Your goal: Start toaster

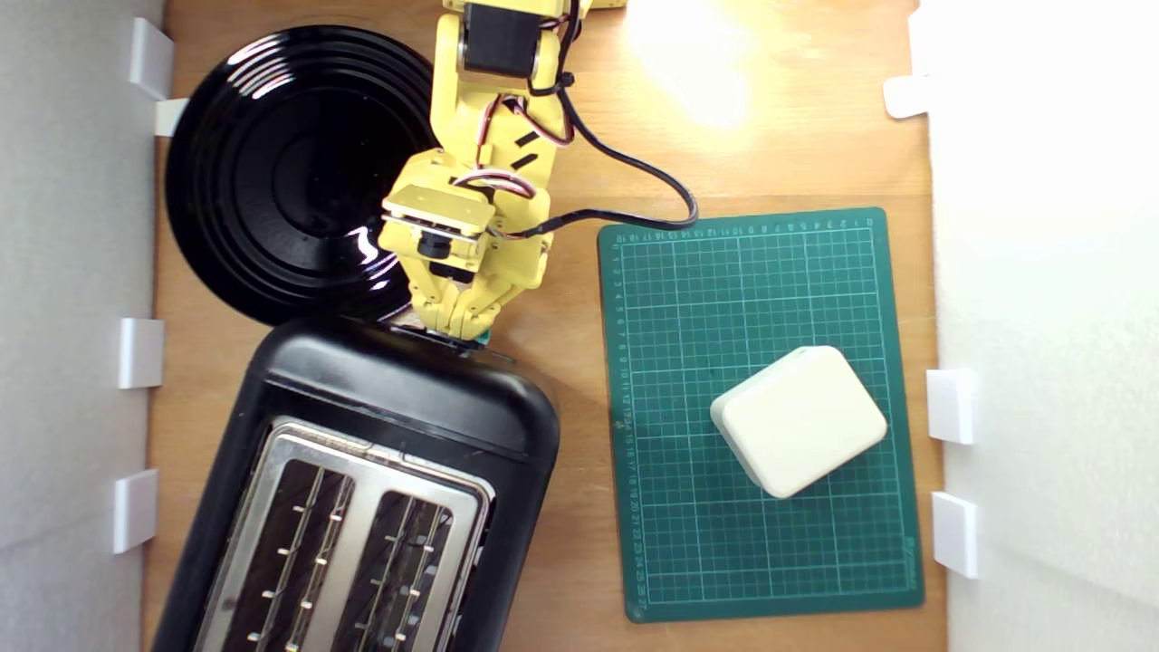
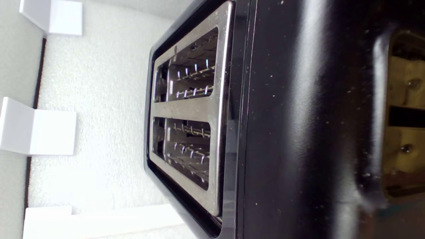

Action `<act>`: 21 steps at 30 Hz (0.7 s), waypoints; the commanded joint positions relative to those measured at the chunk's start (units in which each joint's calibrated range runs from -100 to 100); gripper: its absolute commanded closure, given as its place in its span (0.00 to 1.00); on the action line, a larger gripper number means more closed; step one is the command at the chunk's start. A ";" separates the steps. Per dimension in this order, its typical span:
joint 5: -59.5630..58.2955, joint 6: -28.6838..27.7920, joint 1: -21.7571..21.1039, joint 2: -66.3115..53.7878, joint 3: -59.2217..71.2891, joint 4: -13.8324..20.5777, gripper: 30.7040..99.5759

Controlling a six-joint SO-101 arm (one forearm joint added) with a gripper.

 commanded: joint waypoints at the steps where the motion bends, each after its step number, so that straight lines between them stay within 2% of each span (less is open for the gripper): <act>1: 0.24 -0.87 0.98 8.72 3.38 -0.72 0.99; 8: 0.24 -1.34 0.98 13.88 3.47 0.03 0.99; 14: -5.92 -1.02 0.90 14.46 6.11 0.22 0.99; 21: -6.44 -1.02 0.90 14.38 5.38 0.12 0.99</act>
